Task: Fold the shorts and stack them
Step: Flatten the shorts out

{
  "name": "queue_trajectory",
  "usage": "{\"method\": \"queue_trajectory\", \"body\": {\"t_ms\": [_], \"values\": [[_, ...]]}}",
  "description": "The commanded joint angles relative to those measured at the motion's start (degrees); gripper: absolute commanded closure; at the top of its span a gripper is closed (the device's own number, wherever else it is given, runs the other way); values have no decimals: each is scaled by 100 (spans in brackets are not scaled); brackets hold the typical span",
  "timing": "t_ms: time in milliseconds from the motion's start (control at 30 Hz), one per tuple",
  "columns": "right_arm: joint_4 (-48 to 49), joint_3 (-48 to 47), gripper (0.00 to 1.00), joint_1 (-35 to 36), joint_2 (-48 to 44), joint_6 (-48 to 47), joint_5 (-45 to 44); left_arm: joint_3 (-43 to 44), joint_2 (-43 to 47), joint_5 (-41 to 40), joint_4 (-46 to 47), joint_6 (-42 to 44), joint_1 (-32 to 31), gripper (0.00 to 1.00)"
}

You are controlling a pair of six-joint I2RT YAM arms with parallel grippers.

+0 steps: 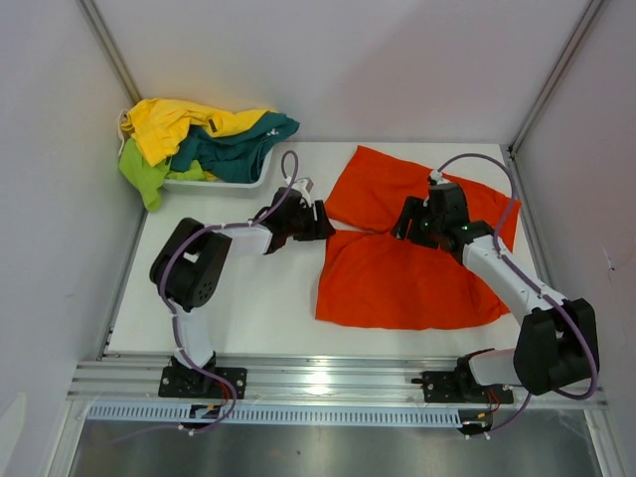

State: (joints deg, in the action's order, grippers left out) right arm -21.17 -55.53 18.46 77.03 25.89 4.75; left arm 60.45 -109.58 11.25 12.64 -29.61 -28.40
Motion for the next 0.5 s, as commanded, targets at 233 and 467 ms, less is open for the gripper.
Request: {"method": "queue_trajectory", "body": {"t_ms": [233, 467], "values": [[-28, 525, 39, -1484, -724, -5, 95, 301, -380, 827, 511, -458, -122, 56], [-124, 745, 41, -2074, -1050, -128, 281, 547, -749, 695, 335, -590, -130, 85]]}}
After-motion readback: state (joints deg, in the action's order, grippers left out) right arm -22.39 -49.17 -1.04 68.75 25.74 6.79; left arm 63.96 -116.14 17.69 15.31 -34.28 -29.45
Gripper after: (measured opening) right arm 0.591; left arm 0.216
